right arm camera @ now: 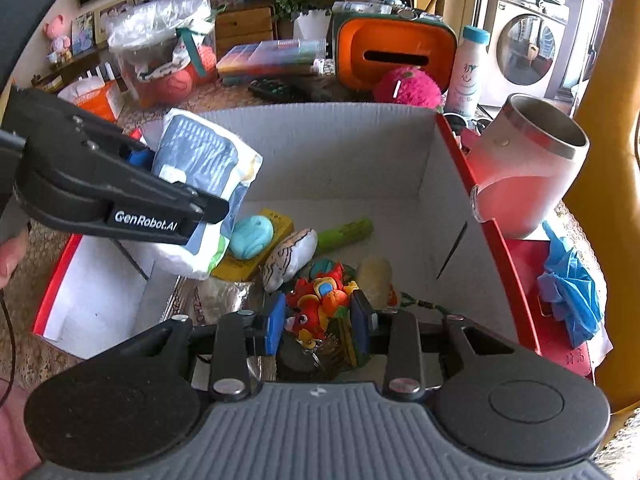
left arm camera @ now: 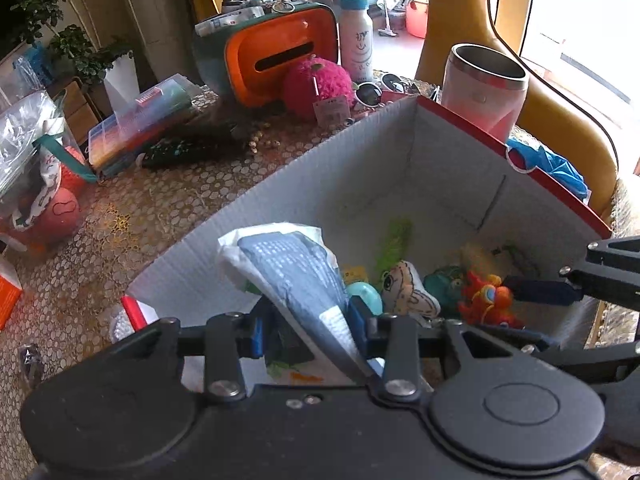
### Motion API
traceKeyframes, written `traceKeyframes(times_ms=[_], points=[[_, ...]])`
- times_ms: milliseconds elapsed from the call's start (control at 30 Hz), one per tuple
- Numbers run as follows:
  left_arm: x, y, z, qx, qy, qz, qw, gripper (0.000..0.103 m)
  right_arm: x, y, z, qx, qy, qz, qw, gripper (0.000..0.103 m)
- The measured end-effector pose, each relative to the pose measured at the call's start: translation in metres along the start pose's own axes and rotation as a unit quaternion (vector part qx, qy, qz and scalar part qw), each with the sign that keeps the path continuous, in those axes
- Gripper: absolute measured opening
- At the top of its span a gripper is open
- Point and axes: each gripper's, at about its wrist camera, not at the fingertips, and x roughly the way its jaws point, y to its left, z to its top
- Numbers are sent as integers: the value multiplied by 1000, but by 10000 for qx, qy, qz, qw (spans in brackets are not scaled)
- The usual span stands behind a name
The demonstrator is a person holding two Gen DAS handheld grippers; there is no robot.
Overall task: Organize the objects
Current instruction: 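Carry the wipe pack and dragon keychain into the shoebox and open both tools, then withdraw both tools toward the black mesh bag and white bubble-wrap bag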
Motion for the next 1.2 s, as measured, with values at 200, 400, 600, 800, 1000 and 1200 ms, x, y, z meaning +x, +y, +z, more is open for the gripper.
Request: traceKeyframes(times_ms=[200,400,600,800,1000,1200], points=[[10,3,0,-85,141,15,9999,41,5,2,-4,-4,63,45,10000,35],[14,4,-3,-142,169,69,9997,48,-1,2,-4,62,11,80,9999,37],[6,5,-6,-162,71,77,9998,64,-5,1,-5,151,14,185,9997,39],[-8,5,-7,-253,9,5,9997,66,-18,4,-6,133,-67,281,9995,45],[-28,4,-13,-202,-129,-11,9997,70,-35,8,-4,195,-192,367,9990,55],[-53,8,-23,-301,-268,-86,9992,74,-52,12,-4,327,-325,349,9983,59]])
